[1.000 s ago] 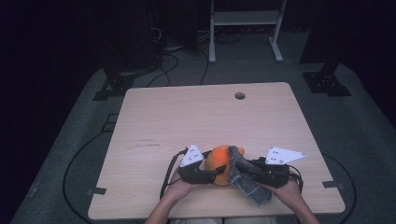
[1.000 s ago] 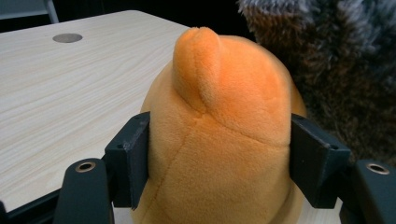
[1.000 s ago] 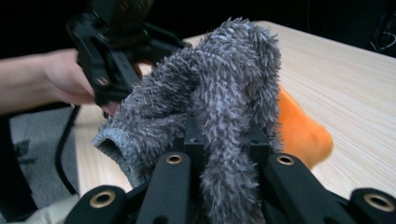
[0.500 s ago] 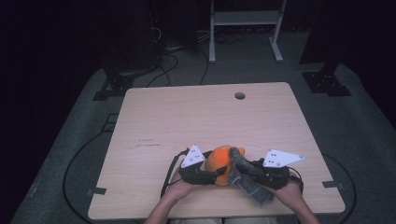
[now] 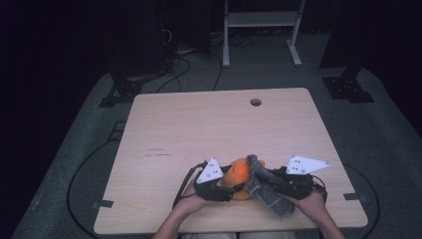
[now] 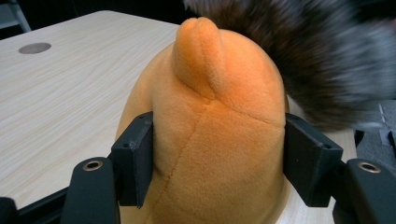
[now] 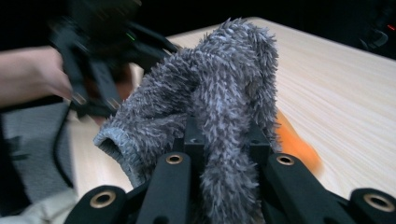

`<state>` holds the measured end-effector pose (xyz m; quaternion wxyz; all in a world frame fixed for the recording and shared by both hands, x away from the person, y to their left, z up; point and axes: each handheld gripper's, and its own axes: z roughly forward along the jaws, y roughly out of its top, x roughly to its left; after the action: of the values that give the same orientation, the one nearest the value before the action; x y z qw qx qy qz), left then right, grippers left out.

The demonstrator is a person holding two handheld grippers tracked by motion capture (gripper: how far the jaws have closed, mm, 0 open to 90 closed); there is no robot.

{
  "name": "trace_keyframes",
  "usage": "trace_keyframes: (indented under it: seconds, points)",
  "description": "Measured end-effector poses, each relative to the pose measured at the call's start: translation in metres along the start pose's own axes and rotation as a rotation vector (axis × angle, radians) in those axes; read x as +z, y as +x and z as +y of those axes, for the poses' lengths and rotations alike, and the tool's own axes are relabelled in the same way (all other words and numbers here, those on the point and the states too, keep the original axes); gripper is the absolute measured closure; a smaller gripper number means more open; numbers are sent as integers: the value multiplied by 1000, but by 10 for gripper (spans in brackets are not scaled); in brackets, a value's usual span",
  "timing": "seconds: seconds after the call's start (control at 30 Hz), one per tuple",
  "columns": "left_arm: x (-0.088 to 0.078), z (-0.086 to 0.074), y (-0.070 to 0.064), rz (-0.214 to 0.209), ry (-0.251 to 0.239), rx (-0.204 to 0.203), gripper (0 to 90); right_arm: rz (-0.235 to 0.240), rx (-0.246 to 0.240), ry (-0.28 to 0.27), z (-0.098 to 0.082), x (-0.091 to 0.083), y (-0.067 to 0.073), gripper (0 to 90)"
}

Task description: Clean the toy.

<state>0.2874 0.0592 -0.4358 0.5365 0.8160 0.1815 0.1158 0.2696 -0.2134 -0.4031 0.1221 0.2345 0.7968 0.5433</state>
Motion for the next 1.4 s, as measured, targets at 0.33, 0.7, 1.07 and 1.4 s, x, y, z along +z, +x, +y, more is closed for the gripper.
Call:
trace_keyframes:
  seconds: [0.33, 0.7, 1.07, 1.4]
  points:
    - [-1, 2, 8, -20, 32, -47, 160, -44, 78, 50, -20, -5, -23, 765]
    - [0, 4, -4, 82, -5, 97, 377, -8, 7, -26, 4, -4, -5, 765]
    - [-4, -3, -5, -6, 27, 161, 336, -40, 65, 34, -11, -6, -21, 765]
    - [-4, -3, -6, -24, 38, 150, 298, 15, 34, 55, -5, -4, -8, 765]
